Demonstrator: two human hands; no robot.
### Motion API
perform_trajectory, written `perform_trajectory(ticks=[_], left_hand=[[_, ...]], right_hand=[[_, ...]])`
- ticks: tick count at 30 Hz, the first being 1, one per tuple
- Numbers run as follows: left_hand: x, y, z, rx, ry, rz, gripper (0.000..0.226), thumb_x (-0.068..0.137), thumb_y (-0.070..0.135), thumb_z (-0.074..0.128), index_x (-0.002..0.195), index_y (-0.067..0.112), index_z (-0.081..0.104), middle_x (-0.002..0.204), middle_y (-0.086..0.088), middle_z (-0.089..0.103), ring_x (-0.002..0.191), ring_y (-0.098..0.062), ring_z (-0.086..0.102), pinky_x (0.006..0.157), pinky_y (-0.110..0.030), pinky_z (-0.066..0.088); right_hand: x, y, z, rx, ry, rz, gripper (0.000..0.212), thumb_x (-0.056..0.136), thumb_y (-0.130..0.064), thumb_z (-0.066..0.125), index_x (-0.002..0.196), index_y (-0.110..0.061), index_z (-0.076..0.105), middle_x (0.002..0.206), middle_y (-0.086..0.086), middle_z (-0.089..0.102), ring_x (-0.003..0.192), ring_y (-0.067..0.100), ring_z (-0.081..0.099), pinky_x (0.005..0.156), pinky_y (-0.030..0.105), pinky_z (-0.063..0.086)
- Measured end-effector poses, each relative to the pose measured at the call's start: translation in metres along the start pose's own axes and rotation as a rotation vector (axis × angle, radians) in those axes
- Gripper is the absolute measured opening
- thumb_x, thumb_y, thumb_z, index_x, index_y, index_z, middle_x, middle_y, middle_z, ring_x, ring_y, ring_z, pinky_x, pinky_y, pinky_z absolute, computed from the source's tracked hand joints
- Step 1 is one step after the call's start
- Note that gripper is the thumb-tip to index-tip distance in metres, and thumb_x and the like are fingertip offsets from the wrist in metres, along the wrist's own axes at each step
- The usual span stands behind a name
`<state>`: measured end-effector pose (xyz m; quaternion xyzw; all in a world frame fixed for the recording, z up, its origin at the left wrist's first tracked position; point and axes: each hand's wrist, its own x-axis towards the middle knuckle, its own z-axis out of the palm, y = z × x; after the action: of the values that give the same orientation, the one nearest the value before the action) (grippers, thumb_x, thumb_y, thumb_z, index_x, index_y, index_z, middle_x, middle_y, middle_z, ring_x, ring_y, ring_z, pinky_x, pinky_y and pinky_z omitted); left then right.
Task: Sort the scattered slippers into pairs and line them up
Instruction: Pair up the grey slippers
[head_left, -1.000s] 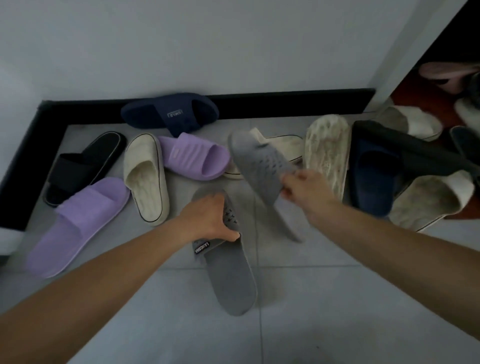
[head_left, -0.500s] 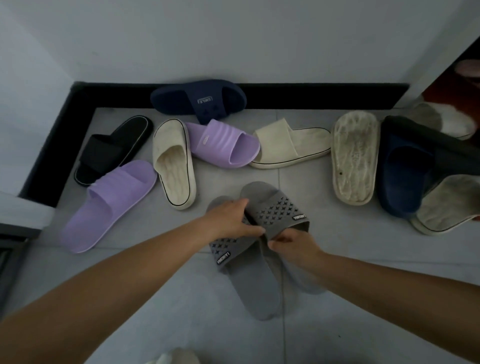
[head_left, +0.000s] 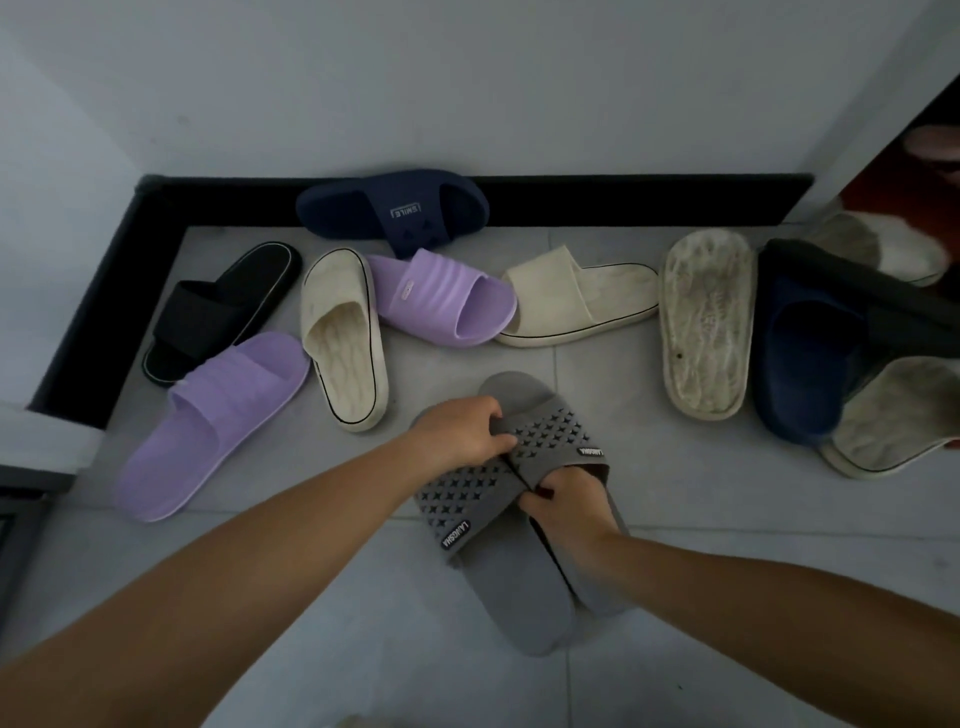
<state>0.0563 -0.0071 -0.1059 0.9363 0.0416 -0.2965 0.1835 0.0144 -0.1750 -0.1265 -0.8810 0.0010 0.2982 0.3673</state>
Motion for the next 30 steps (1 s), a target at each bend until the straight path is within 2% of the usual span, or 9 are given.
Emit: perform_trajectory(ticks=[4, 7, 12, 14, 18, 21, 24, 27, 30], left_hand=[[-0.007, 0.022, -0.009, 0.139, 0.153, 0.090, 0.044, 0.086, 0.056, 0.052, 0.104, 0.016, 0.057, 0.110, -0.010, 0.047, 0.097, -0.029, 0.052, 0.084, -0.041, 0.047], [-0.007, 0.056, -0.014, 0.122, 0.102, 0.224, 0.044, 0.087, 0.053, 0.052, 0.103, 0.012, 0.055, 0.111, -0.011, 0.050, 0.097, -0.027, 0.053, 0.080, -0.038, 0.045], [0.000, 0.127, -0.003, -0.048, -0.069, 0.506, 0.036, 0.090, 0.011, 0.048, 0.125, 0.015, 0.053, 0.125, -0.008, 0.051, 0.115, -0.022, 0.051, 0.095, -0.026, 0.038], [-0.002, 0.171, 0.017, 0.005, -0.128, 0.611, 0.034, 0.084, 0.016, 0.054, 0.118, 0.017, 0.052, 0.119, -0.005, 0.053, 0.108, -0.021, 0.054, 0.093, -0.033, 0.044], [-0.018, 0.268, 0.064, 0.039, -0.091, 0.634, 0.022, 0.076, 0.024, 0.058, 0.096, 0.018, 0.050, 0.103, -0.002, 0.056, 0.089, -0.023, 0.056, 0.076, -0.040, 0.048], [-0.039, 0.339, 0.098, -0.013, -0.089, 0.689, 0.013, 0.076, 0.020, 0.055, 0.086, 0.019, 0.048, 0.095, 0.000, 0.056, 0.083, -0.024, 0.057, 0.070, -0.040, 0.047], [-0.059, 0.402, 0.141, 0.055, -0.135, 0.774, 0.012, 0.078, 0.019, 0.054, 0.083, 0.018, 0.042, 0.095, 0.000, 0.052, 0.083, -0.027, 0.056, 0.066, -0.036, 0.043], [-0.071, 0.452, 0.189, 0.142, -0.218, 0.866, 0.018, 0.081, 0.017, 0.055, 0.082, 0.020, 0.037, 0.100, -0.003, 0.050, 0.087, -0.028, 0.055, 0.066, -0.033, 0.037], [-0.077, 0.495, 0.231, 0.170, -0.255, 0.927, 0.019, 0.082, 0.013, 0.055, 0.082, 0.019, 0.036, 0.100, -0.005, 0.049, 0.088, -0.029, 0.054, 0.065, -0.032, 0.033]], right_hand=[[0.000, 0.004, -0.036, -0.098, 0.022, -0.107, 0.021, 0.077, -0.024, 0.067, 0.067, -0.005, 0.065, 0.071, 0.004, 0.066, 0.070, 0.020, 0.061, 0.066, 0.031, 0.050], [-0.012, 0.019, -0.077, -0.096, 0.076, -0.107, 0.016, 0.075, -0.023, 0.068, 0.073, -0.007, 0.069, 0.079, 0.002, 0.067, 0.077, 0.018, 0.062, 0.070, 0.029, 0.050], [-0.056, 0.086, -0.161, -0.052, 0.273, 0.069, 0.025, 0.073, -0.015, 0.067, 0.051, -0.018, 0.056, 0.058, -0.008, 0.055, 0.060, 0.011, 0.053, 0.054, 0.017, 0.039], [-0.084, 0.115, -0.192, -0.062, 0.296, 0.146, 0.028, 0.075, -0.014, 0.066, 0.050, -0.020, 0.055, 0.056, -0.008, 0.055, 0.058, 0.008, 0.053, 0.052, 0.014, 0.038], [-0.145, 0.177, -0.236, -0.013, 0.462, 0.212, 0.007, 0.078, -0.006, 0.063, 0.077, -0.003, 0.069, 0.081, 0.008, 0.070, 0.076, 0.020, 0.064, 0.072, 0.029, 0.050], [-0.202, 0.230, -0.253, 0.052, 0.636, 0.330, 0.015, 0.082, 0.002, 0.057, 0.082, -0.005, 0.071, 0.080, 0.004, 0.067, 0.067, 0.013, 0.063, 0.059, 0.015, 0.049], [-0.245, 0.284, -0.258, 0.126, 0.771, 0.411, 0.021, 0.079, 0.007, 0.063, 0.084, -0.009, 0.076, 0.077, -0.006, 0.069, 0.070, 0.011, 0.065, 0.063, 0.022, 0.052], [-0.282, 0.335, -0.264, 0.140, 0.807, 0.487, 0.023, 0.081, 0.002, 0.064, 0.083, -0.016, 0.077, 0.067, -0.025, 0.062, 0.065, -0.001, 0.061, 0.056, 0.009, 0.043], [-0.310, 0.382, -0.271, 0.167, 0.818, 0.599, 0.021, 0.085, -0.008, 0.062, 0.089, -0.023, 0.076, 0.076, -0.013, 0.068, 0.073, 0.011, 0.065, 0.061, 0.022, 0.048]])
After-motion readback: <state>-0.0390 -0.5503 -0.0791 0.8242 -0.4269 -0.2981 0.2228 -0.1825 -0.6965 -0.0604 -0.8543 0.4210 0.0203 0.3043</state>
